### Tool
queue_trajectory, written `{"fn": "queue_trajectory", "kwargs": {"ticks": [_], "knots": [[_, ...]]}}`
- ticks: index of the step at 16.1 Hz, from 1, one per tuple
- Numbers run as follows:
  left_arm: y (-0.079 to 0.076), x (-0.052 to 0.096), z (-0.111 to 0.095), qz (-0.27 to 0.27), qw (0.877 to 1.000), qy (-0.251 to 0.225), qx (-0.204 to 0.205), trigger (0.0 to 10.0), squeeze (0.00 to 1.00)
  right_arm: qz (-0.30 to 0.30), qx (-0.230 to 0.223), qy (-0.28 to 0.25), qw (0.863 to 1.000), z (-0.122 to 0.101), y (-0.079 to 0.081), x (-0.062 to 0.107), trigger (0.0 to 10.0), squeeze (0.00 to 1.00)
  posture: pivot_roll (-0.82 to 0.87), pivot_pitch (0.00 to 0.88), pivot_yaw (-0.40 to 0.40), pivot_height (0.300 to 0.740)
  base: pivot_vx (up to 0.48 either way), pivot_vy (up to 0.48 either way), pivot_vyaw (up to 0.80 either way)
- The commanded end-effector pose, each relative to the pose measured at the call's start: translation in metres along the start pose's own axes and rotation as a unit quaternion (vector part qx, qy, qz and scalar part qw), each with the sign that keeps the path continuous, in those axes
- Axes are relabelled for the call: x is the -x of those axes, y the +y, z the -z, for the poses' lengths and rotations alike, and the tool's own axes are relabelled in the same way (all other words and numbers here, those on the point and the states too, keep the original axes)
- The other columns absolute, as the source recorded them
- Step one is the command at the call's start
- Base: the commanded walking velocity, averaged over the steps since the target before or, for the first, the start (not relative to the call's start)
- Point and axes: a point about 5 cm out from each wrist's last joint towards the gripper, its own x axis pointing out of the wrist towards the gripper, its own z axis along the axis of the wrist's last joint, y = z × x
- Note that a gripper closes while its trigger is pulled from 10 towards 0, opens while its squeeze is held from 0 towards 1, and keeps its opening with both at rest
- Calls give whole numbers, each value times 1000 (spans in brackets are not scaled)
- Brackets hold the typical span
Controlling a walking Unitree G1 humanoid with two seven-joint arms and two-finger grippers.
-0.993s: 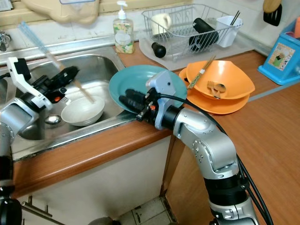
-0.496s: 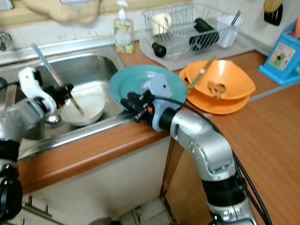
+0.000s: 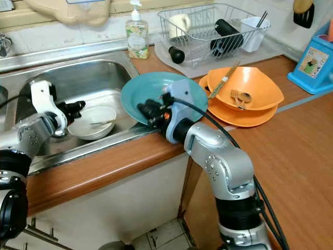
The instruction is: Kitchen organization
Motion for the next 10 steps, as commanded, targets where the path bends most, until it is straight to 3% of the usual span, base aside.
{"fn": "queue_trajectory", "kwargs": {"ticks": [1, 4, 6, 10], "knots": [[-3, 0, -6, 6, 1000, -10, -16, 10000, 1000, -5, -1, -15, 1000, -5, 1, 1, 10000, 0, -108, 0, 57, 740, 0, 0, 0], [-5, 2, -7, 26, 998, -29, -48, 10000, 1000, 13, -37, -13, 999, -2, -1, 2, 10000, 0, -102, 0, 52, 740, 0, 0, 0], [-6, 5, -14, 32, 996, -54, -67, 10000, 1000, 51, 3, 10, 999, 0, -7, 2, 10000, 0, -102, 0, 52, 740, 0, 0, 0], [-18, 15, -34, 59, 987, -133, -68, 10000, 1000, 33, -19, -19, 999, -10, -4, 3, 10000, 0, -107, 0, 55, 740, 0, 0, 0]]}}
